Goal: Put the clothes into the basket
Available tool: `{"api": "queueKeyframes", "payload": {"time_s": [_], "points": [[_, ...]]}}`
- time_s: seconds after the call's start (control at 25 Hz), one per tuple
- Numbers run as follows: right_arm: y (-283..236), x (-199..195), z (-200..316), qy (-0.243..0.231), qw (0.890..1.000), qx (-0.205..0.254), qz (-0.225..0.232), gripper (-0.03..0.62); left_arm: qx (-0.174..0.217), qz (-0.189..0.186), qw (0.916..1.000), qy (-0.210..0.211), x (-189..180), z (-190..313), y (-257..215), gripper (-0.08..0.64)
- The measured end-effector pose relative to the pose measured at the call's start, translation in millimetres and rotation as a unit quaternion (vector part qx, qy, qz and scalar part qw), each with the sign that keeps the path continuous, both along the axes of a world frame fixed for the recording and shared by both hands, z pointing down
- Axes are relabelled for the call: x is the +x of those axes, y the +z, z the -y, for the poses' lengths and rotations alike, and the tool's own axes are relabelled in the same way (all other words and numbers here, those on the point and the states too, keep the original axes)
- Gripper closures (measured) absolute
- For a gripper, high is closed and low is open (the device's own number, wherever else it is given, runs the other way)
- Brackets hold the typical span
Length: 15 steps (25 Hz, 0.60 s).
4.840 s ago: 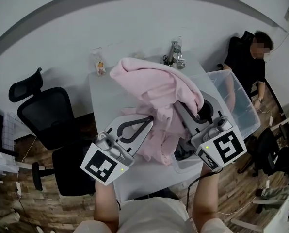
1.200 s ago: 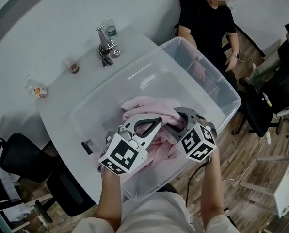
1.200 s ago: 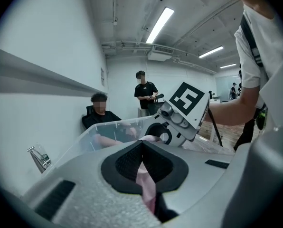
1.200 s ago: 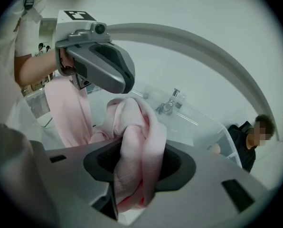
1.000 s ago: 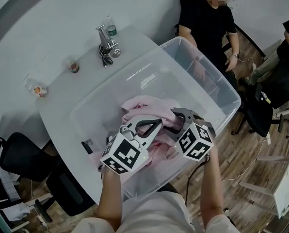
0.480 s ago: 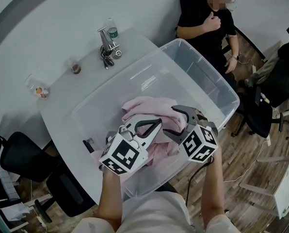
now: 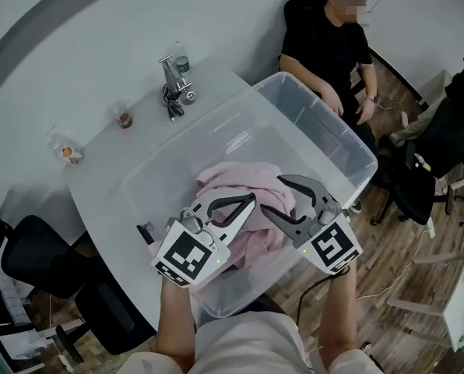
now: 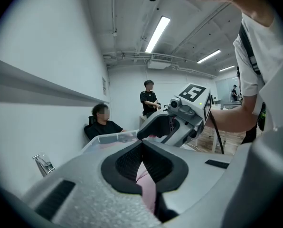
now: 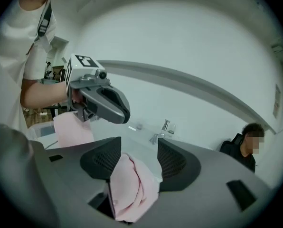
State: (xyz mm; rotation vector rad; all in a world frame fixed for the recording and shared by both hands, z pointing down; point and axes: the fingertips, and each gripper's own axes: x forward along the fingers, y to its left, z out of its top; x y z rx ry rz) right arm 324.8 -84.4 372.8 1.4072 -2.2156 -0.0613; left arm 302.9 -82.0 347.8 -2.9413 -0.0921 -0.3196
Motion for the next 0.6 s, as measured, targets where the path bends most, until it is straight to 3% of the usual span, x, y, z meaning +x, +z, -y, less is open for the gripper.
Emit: {"api": "queueKeyframes", "payload": {"time_s": [0.28, 0.6], "points": [[-60, -9, -23, 0.025, 0.992, 0.084, 0.089, 0.53, -0.033, -0.086, 0.9958, 0.004, -19, -17, -48, 0.555], [-75, -33, -47, 0.014, 0.984, 0.115, 0.138, 0.585, -0.049, -0.109, 0.9929, -0.002, -49, -31, -56, 0.555]]}}
